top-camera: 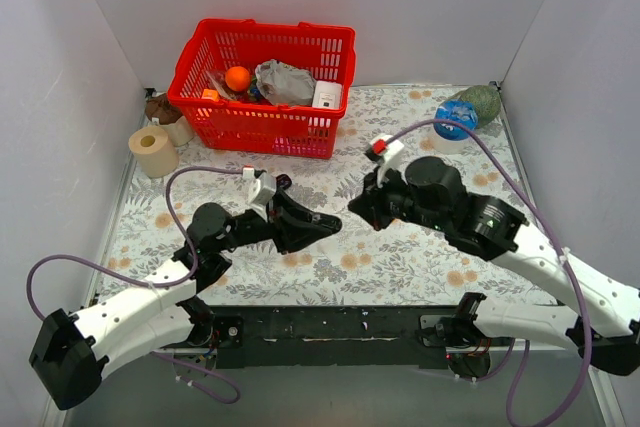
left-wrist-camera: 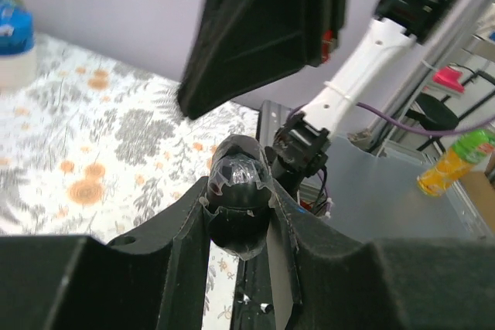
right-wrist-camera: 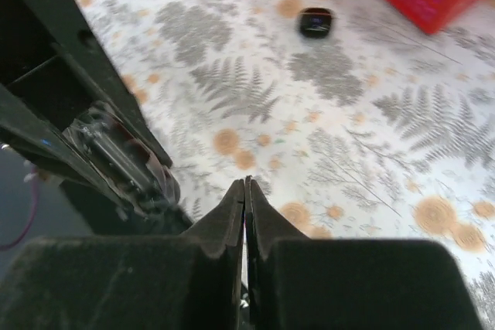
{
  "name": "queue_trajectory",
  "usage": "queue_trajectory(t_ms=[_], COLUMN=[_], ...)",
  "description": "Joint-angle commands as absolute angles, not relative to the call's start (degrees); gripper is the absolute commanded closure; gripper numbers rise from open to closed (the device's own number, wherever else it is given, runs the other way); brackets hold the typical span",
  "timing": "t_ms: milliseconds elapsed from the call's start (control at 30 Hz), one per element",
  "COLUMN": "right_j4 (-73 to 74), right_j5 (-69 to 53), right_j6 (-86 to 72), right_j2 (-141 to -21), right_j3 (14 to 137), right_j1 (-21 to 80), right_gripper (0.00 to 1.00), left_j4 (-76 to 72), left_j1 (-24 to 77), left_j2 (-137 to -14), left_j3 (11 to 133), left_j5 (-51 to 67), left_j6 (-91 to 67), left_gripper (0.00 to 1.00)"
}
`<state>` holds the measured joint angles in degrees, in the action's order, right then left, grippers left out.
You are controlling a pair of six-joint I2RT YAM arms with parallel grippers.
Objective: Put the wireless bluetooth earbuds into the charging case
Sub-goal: Place the charging case at the center of the board.
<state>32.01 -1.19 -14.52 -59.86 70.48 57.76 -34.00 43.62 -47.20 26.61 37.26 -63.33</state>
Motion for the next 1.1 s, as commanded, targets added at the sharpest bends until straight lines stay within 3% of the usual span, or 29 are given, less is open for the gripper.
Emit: queue_trajectory(t_ms=[0, 300, 633, 667, 767, 800, 833, 867, 900, 933, 967, 1067], right_j4=[23.23, 20.39, 18.72, 18.72, 18.28, 18.37, 18.28, 18.37, 18.46, 18.81, 18.81, 18.81], right_j5=[22.40, 19.07, 17.84, 17.84, 17.32, 17.40, 17.14, 17.14, 17.14, 16.96, 16.96, 16.96], right_j6=[-21.00, -22.85, -24.34, -24.43, -24.87, -24.96, -25.13, -25.22, -25.40, -25.49, -25.49, -25.66], right_j2=[-48.46, -45.27, -41.31, -41.31, -41.04, -41.13, -41.13, -41.13, -41.13, -40.96, -40.96, -40.43], right_j3=[59.35, 44.83, 39.47, 39.20, 38.50, 38.32, 38.15, 38.06, 37.97, 37.88, 37.62, 36.83], right_j1=[57.31, 57.13, 57.13, 57.13, 57.13, 57.13, 57.13, 57.13, 57.13, 57.13, 57.13, 57.13], right_gripper=[0.91, 0.90, 0.90, 0.90, 0.89, 0.88, 0.87, 0.87, 0.87, 0.86, 0.85, 0.83], left_j4=[-25.41, -18.29, -14.07, -13.63, -11.61, -10.99, -9.77, -8.97, -8.01, -5.65, -4.32, 1.82], left_j1=[43.59, 43.51, 42.45, 42.45, 42.45, 42.45, 42.36, 42.28, 42.10, 41.66, 41.49, 40.34], left_j2=[-53.33, -85.05, -99.57, -100.01, -100.55, -100.29, -99.94, -98.54, -97.48, -95.99, -92.58, -85.28], left_j3=[29.26, 40.32, 45.52, 45.88, 46.32, 46.23, 46.06, 45.62, 45.27, 44.92, 44.39, 42.19], left_j5=[26.56, 18.55, 7.82, 7.74, 6.16, 4.93, 4.57, 4.05, 3.43, 1.95, 0.89, -4.38], left_j6=[-68.18, -80.24, -80.86, -80.51, -79.89, -79.81, -79.63, -79.45, -79.19, -79.02, -78.84, -78.75], left_gripper=[1.00, 1.00, 0.97, 0.87, 0.74, 0.64, 0.42, 0.38, 0.16, 0.13, 0.02, 0.02])
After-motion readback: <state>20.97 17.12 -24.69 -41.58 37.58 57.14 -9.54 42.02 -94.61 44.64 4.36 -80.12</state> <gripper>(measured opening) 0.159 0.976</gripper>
